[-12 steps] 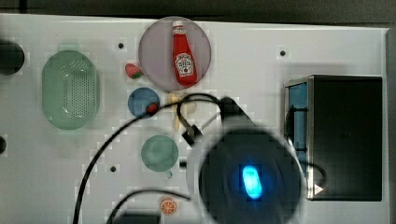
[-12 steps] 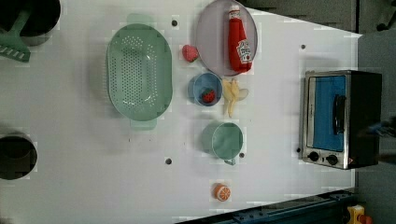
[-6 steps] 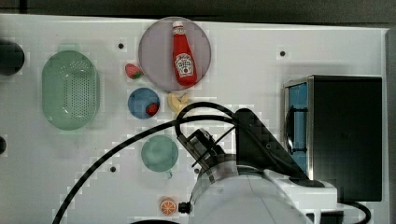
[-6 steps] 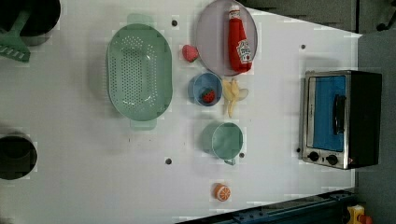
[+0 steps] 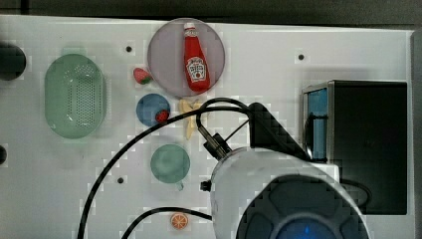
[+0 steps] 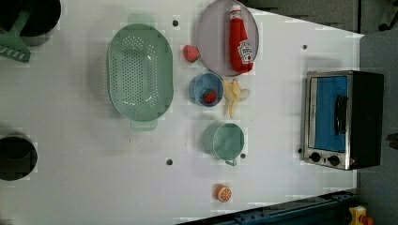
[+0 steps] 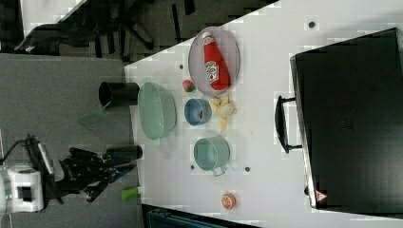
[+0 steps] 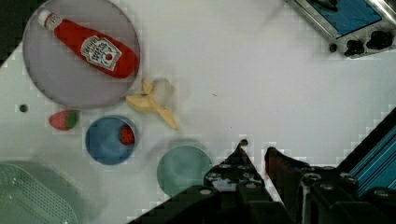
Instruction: Flap open oven.
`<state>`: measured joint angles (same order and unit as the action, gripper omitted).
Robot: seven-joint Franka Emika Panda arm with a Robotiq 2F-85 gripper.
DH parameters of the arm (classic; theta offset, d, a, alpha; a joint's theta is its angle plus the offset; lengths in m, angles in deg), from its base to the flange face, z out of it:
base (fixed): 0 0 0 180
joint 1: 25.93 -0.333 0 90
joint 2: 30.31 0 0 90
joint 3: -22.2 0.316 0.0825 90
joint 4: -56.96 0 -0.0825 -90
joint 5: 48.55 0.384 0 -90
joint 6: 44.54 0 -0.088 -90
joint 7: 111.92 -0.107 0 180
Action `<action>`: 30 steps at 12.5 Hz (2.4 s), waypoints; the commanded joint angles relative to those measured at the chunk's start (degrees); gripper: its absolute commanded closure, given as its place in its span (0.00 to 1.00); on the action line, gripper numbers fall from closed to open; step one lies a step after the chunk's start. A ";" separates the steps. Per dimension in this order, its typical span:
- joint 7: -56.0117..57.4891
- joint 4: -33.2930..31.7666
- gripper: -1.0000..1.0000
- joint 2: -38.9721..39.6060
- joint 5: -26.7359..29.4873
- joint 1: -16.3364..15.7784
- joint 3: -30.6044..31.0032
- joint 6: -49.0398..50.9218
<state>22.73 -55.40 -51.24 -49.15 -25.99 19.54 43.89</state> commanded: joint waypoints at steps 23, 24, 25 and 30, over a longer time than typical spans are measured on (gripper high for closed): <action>60.06 -16.44 0.83 19.70 -6.55 3.20 -23.28 -43.51; 60.04 -16.46 0.83 21.07 -6.55 3.23 -23.54 -44.34; 60.04 -16.45 0.83 22.42 -6.53 3.23 -23.53 -44.85; 60.03 -16.51 0.83 27.67 -6.51 3.15 -23.32 -48.95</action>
<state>80.72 -72.18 -23.52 -55.35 -22.55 -3.79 -3.94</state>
